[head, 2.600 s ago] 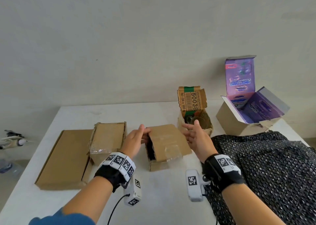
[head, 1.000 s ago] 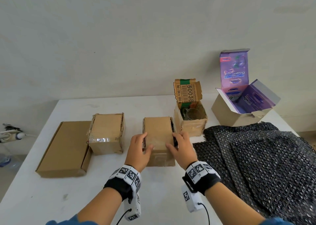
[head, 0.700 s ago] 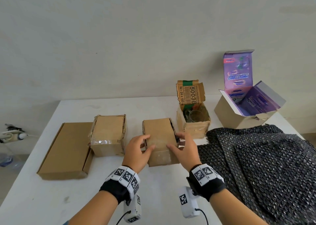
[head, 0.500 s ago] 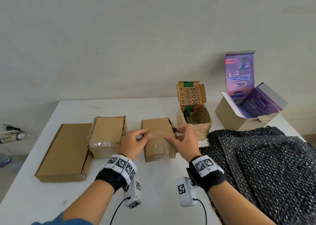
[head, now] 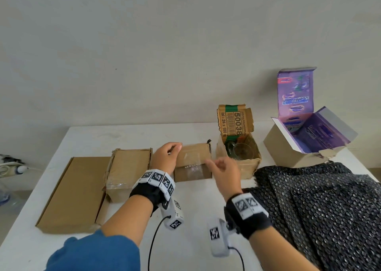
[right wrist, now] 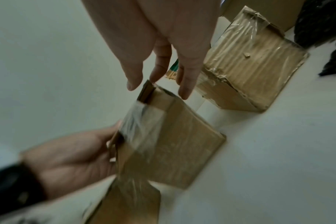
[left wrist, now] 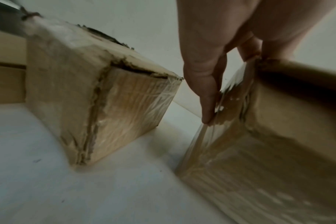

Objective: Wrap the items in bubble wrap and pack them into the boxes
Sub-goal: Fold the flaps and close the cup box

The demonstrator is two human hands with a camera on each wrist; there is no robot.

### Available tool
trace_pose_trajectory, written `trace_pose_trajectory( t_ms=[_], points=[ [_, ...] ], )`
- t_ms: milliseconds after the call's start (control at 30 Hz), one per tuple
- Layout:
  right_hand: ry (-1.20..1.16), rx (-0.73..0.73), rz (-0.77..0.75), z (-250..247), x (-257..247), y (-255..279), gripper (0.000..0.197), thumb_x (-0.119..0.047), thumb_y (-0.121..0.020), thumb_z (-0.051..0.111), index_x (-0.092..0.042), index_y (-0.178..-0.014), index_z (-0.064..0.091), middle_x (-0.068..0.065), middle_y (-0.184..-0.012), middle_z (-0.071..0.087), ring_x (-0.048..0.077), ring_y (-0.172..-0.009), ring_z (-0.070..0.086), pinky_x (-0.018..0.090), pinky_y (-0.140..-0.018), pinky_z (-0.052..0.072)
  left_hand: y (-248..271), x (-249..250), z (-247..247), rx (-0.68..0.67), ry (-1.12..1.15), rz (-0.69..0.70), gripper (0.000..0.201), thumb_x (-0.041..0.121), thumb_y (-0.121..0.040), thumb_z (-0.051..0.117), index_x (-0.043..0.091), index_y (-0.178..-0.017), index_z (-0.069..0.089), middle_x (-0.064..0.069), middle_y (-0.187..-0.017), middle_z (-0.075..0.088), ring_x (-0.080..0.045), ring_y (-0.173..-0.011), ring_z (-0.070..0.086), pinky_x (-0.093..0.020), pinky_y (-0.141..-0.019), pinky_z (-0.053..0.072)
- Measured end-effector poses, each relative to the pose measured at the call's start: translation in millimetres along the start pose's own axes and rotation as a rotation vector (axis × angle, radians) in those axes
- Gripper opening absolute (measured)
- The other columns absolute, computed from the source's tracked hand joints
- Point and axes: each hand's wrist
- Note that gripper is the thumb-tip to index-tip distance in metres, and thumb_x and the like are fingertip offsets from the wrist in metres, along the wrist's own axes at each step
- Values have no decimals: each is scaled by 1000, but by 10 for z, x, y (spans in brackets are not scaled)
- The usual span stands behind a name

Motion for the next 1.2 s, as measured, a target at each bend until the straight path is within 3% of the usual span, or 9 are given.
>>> trace_pose_trajectory(
  t_ms=[100,167,333,467,600,800,933,1067,1200],
  points=[
    [49,-58,38,122,156,161,23,-46,-80,67,-23,-77,61,3,-109,55,15,-102,53,31,-96,44,-67,7,9,6,-19,-4,27,35,-94,52,21,-110,69,6,-108,68,-11,-101,60,-23,-84,45],
    [17,-40,52,193,146,161,23,-41,-81,69,-19,-76,63,1,-117,51,13,-112,46,27,-104,33,-92,35,18,17,-15,9,26,31,-94,52,19,-110,69,6,-110,67,-10,-102,59,-21,-84,41],
    [-75,-24,93,281,63,127,20,-31,-82,72,-14,-73,64,-5,-120,40,10,-116,37,20,-98,23,-135,111,47,31,68,27,21,17,-95,50,22,-95,70,7,-101,68,-9,-96,58,-24,-82,41],
    [-181,-46,134,314,67,130,19,-27,-82,71,-16,-69,63,-7,-121,36,8,-117,34,20,-96,22,-96,60,53,-12,103,-17,15,32,-87,63,30,-100,67,13,-105,62,-10,-103,57,-21,-80,44],
    [-251,-45,132,330,69,127,19,-23,-84,69,-9,-72,65,-7,-123,35,4,-119,31,16,-93,20,-55,7,72,-74,1,-21,50,51,-68,76,38,-112,56,11,-119,50,-9,-111,46,-22,-86,37],
    [-230,40,100,412,116,99,24,-18,-84,69,5,-78,68,-5,-127,41,2,-117,36,-4,-73,27,-105,-9,118,-72,-16,-21,53,47,-69,77,36,-114,53,6,-121,48,-22,-120,43,-39,-100,42],
    [-259,94,100,465,128,131,21,-16,-84,70,4,-77,67,-7,-126,42,3,-118,38,-2,-78,27,-116,-29,139,-71,-26,-12,51,45,-71,76,36,-114,51,5,-122,47,-22,-121,42,-39,-101,41],
    [-257,133,69,514,151,127,19,-11,-83,70,6,-76,66,-4,-125,41,3,-113,38,-12,-68,26,-132,-20,145,-78,-52,-12,50,44,-73,74,36,-116,50,5,-122,46,-22,-121,41,-39,-101,41],
    [-201,167,-21,553,213,66,20,-12,-81,73,4,-72,65,-5,-125,41,3,-113,40,-7,-75,34,-167,-12,148,-93,-73,-23,50,43,-76,73,34,-118,49,3,-124,45,-23,-122,39,-40,-101,40]
  ],
)
Point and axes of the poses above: each hand's wrist, its own y-axis away from the middle knuckle, its own z-axis out of the palm, x = y × z
